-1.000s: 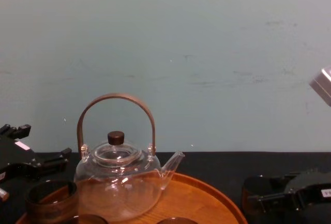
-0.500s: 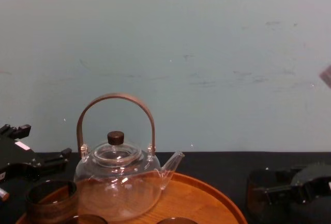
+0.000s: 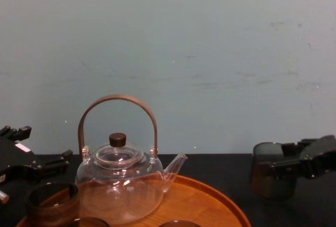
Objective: Pick up the glass from the table and place it on the tray.
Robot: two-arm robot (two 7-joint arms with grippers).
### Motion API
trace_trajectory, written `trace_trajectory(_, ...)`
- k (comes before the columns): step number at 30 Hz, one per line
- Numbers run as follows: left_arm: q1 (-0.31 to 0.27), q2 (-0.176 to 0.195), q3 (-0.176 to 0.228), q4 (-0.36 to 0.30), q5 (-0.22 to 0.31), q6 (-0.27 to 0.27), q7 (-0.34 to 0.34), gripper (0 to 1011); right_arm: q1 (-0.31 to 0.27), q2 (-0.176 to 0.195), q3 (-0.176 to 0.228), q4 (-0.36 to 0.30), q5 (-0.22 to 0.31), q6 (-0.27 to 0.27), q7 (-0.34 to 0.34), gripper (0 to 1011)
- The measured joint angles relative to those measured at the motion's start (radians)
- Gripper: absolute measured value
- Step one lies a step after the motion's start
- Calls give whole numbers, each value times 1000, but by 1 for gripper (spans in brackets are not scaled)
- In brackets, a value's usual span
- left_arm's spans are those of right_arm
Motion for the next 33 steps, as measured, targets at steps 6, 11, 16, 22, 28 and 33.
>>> trace_trajectory(6, 0, 0, 0, 0, 0, 0, 0, 1001, 27, -12, -23, -3, -2, -11, 24, 902)
trace_trajectory(11, 0, 0, 0, 0, 0, 0, 0, 1001, 50, -28, -47, 8, -6, -23, 43, 902)
trace_trajectory(16, 0, 0, 0, 0, 0, 0, 0, 1001, 78, -51, -75, 31, -12, -37, 65, 902)
trace_trajectory(22, 0, 0, 0, 0, 0, 0, 0, 1001, 103, -76, -104, 60, -15, -49, 81, 902)
trace_trajectory(28, 0, 0, 0, 0, 0, 0, 0, 1001, 123, -101, -131, 96, -21, -64, 95, 901)
trace_trajectory(33, 0, 0, 0, 0, 0, 0, 0, 1001, 137, -123, -146, 133, -26, -80, 100, 902)
